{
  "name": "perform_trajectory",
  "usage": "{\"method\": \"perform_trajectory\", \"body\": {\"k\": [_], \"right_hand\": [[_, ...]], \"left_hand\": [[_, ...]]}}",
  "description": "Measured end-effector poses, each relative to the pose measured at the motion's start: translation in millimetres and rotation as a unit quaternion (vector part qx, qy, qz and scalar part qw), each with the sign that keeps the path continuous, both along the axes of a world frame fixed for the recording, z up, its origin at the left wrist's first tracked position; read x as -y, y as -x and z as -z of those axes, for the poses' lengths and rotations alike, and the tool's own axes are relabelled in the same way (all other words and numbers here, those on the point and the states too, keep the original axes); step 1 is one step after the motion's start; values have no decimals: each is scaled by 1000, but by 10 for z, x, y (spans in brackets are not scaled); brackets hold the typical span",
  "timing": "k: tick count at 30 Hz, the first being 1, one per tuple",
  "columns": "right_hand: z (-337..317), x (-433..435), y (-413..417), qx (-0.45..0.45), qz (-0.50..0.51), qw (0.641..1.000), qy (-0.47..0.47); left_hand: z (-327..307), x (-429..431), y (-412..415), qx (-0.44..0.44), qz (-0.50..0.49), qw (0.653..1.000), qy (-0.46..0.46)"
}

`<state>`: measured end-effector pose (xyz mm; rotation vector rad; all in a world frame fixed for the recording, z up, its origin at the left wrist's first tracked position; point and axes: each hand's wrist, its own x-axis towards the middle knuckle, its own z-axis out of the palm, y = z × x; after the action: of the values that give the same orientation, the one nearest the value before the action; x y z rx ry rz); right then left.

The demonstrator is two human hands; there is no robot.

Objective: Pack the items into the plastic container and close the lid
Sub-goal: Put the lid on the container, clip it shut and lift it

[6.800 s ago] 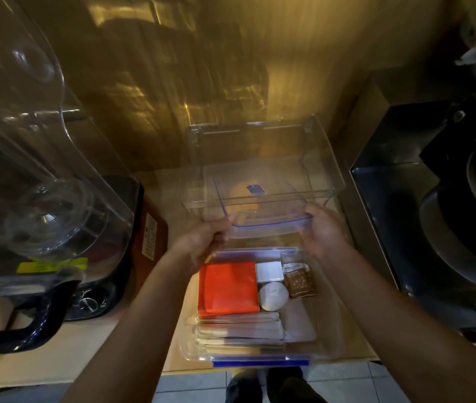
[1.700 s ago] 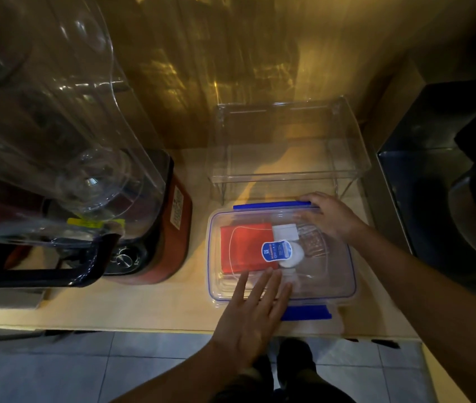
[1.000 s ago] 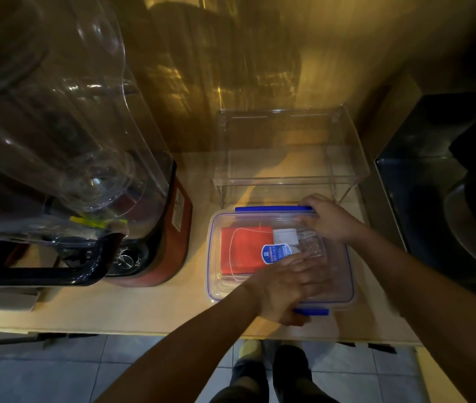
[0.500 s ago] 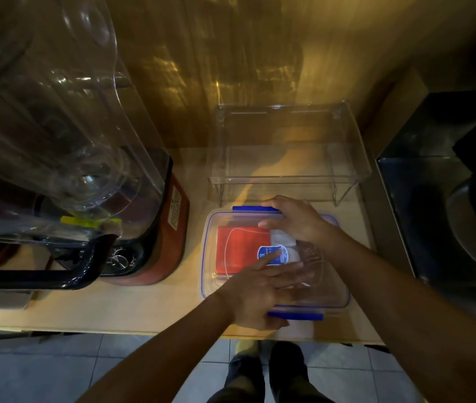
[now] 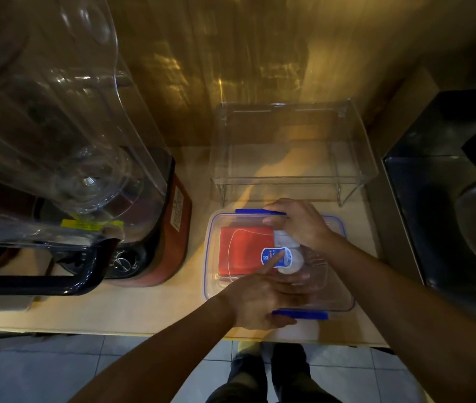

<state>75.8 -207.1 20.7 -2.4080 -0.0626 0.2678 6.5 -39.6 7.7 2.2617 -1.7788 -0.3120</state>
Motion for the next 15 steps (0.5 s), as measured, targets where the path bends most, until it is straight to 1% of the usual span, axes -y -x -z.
{"method": "perform_trajectory", "body": {"k": [3,5,6,8,10,12,13,14,15], "right_hand": [[2,9,4,1,-13,1000,27],[21,33,31,15,-33,997,75],[38,52,59,23,-39,994,101],[71,130,132,25,-22,991,132],[110,273,265,16,20,988,150],[145,454,475,5,77,986,145],[133,530,599,-6,104,987,124],[114,601,729,-17,124,989,78],[98,643,853,-24,139,990,5]], "left_hand": [[0,-9,-4,20,5,1000,11],[-17,-14,-7,0,-21,999,40],[-18,-25,-8,-18,-60,997,54],[-15,-68,-25,-4,-198,979,46],[9,-181,-53,1,-355,935,-22],[76,-345,-87,10,-453,888,-73],[86,-422,-105,12,-488,870,-78],[89,-491,-114,-2,-522,850,-73],[82,-541,-113,-50,-563,823,-56]]}}
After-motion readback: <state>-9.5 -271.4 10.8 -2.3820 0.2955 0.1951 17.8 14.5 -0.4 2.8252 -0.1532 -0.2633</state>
